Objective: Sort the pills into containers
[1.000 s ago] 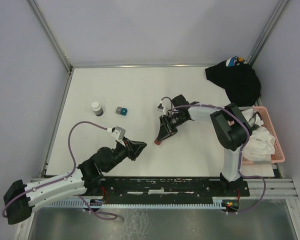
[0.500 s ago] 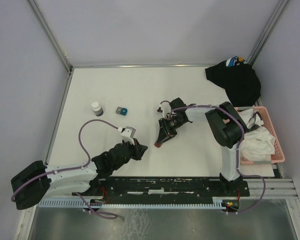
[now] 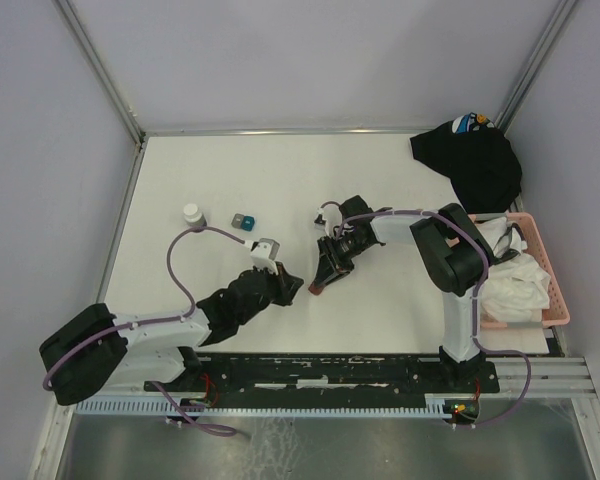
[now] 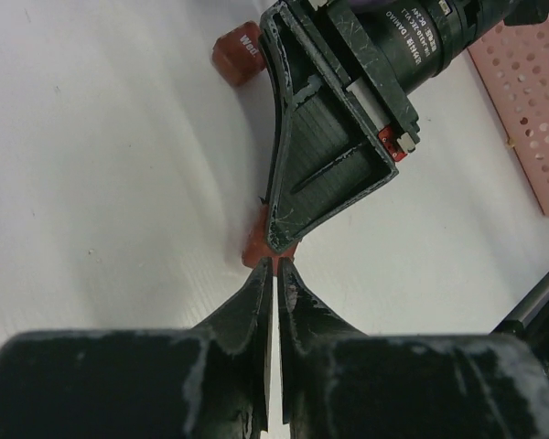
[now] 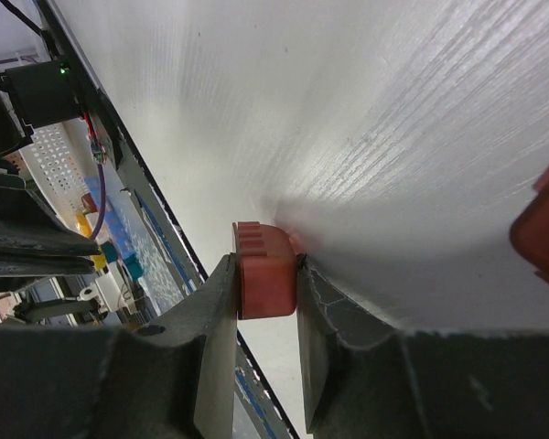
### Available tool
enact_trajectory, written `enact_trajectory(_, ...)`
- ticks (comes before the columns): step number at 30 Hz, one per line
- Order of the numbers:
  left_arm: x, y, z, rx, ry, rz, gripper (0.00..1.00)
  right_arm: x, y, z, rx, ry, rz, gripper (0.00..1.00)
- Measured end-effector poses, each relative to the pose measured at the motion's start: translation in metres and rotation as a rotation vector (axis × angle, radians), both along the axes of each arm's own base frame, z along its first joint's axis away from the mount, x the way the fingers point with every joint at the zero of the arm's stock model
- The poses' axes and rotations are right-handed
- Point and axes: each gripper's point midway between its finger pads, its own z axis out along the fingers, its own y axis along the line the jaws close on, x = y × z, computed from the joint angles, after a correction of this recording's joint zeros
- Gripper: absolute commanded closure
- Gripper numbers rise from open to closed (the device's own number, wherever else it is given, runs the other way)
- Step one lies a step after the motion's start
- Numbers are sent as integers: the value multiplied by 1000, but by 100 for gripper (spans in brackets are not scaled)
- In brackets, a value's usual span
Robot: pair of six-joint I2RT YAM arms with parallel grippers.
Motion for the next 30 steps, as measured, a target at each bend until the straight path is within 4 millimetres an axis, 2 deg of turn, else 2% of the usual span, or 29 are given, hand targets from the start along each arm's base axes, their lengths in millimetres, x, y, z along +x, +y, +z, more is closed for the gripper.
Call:
enact_trajectory(4,2,-3,3,-14,4,-14,92,0,0,-1,-1,6,-2,98)
enact_trajectory(7,0,-10,-2,-16,17,-43,92,-1,0,-1,-2,12,-3,98)
enact_trajectory(11,-3,-18,-31,34,76,-78,94,-1,0,-1,-2,13,-3,98)
enact_trajectory(14,-4,-18,-61,92,144,-82,95,-1,0,-1,-2,13,-3,98)
enact_trajectory(16,-3,-21,-70,82,172,-88,95,0,0,-1,-2,13,-6,98)
enact_trajectory(19,-3,-26,-68,48,182,-101,95,4,-1,0,1,8,-13,98)
enact_trajectory(23,-4,-22,-61,44,178,-95,95,3,0,0,0,9,-11,98)
enact_trajectory(25,-3,-20,-46,26,155,-83,95,3,0,0,0,11,-11,98)
enact_trajectory(26,-1,-18,-31,3,128,-74,94,3,0,0,0,12,-12,98)
enact_trajectory(30,1,-13,-4,-31,76,-56,93,3,0,0,-1,13,-13,97)
